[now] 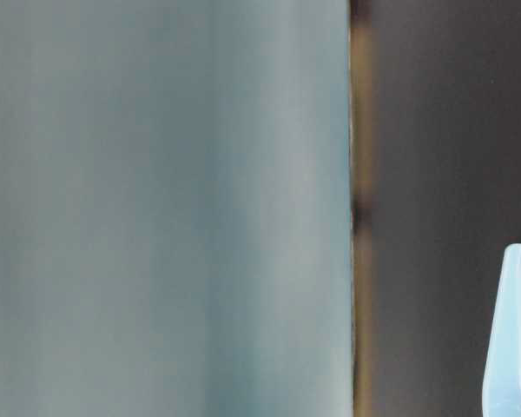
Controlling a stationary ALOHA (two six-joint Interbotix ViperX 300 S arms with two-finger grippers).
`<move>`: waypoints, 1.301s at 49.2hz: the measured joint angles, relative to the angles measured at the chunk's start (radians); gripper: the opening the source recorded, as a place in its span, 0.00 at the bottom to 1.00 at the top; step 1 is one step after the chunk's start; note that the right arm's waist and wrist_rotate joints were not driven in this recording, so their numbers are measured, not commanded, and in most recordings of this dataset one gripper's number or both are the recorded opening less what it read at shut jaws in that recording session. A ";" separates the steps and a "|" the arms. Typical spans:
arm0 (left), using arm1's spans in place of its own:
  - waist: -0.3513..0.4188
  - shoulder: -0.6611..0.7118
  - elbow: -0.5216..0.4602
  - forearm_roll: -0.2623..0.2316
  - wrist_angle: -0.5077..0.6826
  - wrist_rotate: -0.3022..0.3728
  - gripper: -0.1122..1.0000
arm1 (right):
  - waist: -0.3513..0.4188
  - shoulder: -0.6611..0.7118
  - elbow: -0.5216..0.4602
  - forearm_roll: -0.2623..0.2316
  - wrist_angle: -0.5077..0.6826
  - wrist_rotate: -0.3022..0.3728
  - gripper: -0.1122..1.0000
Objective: Hold the dustpan with the left arm, while a human hand uses a hand brush to gather screws into the dustpan.
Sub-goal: 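Close the left gripper on the light-blue dustpan handle and hold it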
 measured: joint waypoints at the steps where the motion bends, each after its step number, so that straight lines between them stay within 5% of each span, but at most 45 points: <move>1: -0.002 0.000 0.000 0.000 0.000 0.000 0.15 | 0.000 0.000 -0.002 0.000 0.000 0.000 0.13; 8: -0.049 0.009 -0.008 0.032 0.120 -0.023 0.10 | 0.000 -0.023 0.008 -0.002 0.058 0.000 0.10; 23: -0.058 0.193 -0.055 0.037 0.388 -0.084 0.10 | 0.000 -0.147 0.051 -0.003 0.523 0.000 0.10; 39: -0.069 0.382 -0.031 0.038 0.284 -0.106 0.11 | 0.000 -0.311 0.144 -0.003 0.577 0.000 0.10; 43: -0.083 0.411 -0.006 0.038 0.221 -0.123 0.22 | 0.000 -0.362 0.176 -0.005 0.568 0.000 0.10; 56: -0.087 0.505 0.117 0.038 -0.072 -0.144 0.87 | 0.000 -0.509 0.218 -0.006 0.554 0.000 0.10; 64: -0.067 0.581 0.161 0.038 -0.229 -0.144 0.87 | 0.000 -0.538 0.221 -0.006 0.569 0.000 0.10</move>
